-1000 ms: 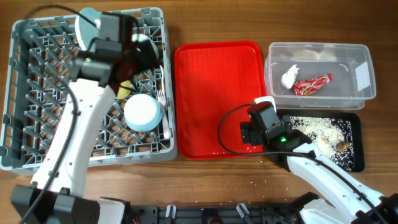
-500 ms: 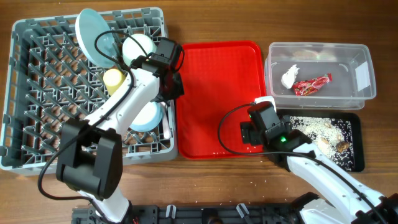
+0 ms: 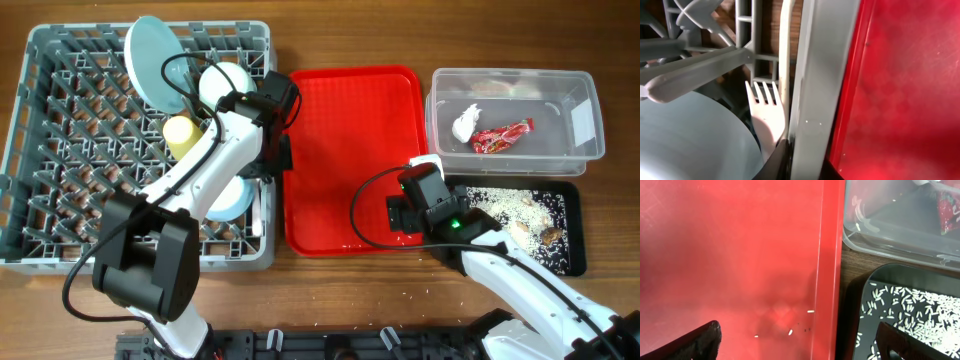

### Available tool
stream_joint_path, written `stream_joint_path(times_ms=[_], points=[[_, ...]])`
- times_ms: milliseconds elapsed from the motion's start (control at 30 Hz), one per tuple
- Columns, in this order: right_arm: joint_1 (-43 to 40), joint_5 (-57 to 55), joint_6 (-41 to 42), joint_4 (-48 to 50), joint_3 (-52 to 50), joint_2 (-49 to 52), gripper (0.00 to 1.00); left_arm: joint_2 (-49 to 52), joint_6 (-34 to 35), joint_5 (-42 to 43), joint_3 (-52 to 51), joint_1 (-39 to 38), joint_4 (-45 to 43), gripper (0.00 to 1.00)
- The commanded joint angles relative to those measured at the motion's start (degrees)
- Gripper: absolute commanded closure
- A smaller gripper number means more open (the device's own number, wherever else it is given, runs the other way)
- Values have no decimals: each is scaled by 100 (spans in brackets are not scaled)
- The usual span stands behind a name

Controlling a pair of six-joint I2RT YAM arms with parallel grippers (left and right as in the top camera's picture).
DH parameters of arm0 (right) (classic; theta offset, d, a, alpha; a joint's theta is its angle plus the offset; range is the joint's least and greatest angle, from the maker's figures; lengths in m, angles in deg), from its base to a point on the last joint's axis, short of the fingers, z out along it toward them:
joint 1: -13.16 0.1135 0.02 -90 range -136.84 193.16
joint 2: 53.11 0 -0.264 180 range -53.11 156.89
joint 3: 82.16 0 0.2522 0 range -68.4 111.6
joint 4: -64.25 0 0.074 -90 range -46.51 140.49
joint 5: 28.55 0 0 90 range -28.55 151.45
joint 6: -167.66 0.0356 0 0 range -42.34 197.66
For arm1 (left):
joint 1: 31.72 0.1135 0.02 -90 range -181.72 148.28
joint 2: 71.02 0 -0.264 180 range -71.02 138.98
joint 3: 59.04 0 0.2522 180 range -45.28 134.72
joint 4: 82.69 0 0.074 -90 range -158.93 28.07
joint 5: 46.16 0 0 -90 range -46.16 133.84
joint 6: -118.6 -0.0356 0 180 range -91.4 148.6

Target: Sort waste into correct bins and load items into the dishwasher rack

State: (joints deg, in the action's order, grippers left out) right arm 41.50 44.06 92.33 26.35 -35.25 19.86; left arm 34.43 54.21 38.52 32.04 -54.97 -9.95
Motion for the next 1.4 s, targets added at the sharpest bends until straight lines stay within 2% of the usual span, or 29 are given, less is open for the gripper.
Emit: stream_joint_path(times_ms=[0,100,133,267,433,500,567,667,867,1000,1067,1167,1200,1233,1267,1300,1333,1367], points=[[2,-4,35,13,50,0,0,22,160,-229,-57,85,203,87],[2,-4,33,13,50,0,0,22,166,-448,-57,85,216,83],[2,-4,35,13,50,0,0,22,166,-590,-57,87,214,76],[2,-4,33,13,50,0,0,-116,164,-785,101,92,192,70],[2,-4,33,13,50,0,0,-1316,190,-640,892,101,168,63],[2,-4,33,13,50,0,0,-1958,186,-479,896,101,87,0],[2,-4,35,13,50,0,0,-2367,181,-481,896,101,221,0],[2,-4,33,13,50,0,0,-2472,181,-481,896,101,697,0],[2,-2,39,61,50,0,0,-2470,184,-479,896,101,708,0],[2,37,55,817,50,0,0,-2470,184,-479,896,101,708,0],[2,455,13,866,68,-15,0,-2470,184,-479,896,101,710,0],[9,1784,-31,999,404,-404,0,-2470,184,-479,896,101,710,0],[9,3156,774,1119,428,-721,0,-2470,184,-479,896,101,710,0],[15,3694,1596,1421,428,-767,6,-2470,184,-479,896,101,708,0],[37,3766,2065,1537,428,-719,47,-2470,181,-479,896,101,708,0],[94,3694,2494,1556,428,-632,82,-2470,184,-479,896,101,710,0],[216,3484,2813,1554,424,-455,96,-2470,184,-481,896,101,710,0],[509,3150,3130,1563,424,-116,96,-2470,184,-479,896,101,710,0]])
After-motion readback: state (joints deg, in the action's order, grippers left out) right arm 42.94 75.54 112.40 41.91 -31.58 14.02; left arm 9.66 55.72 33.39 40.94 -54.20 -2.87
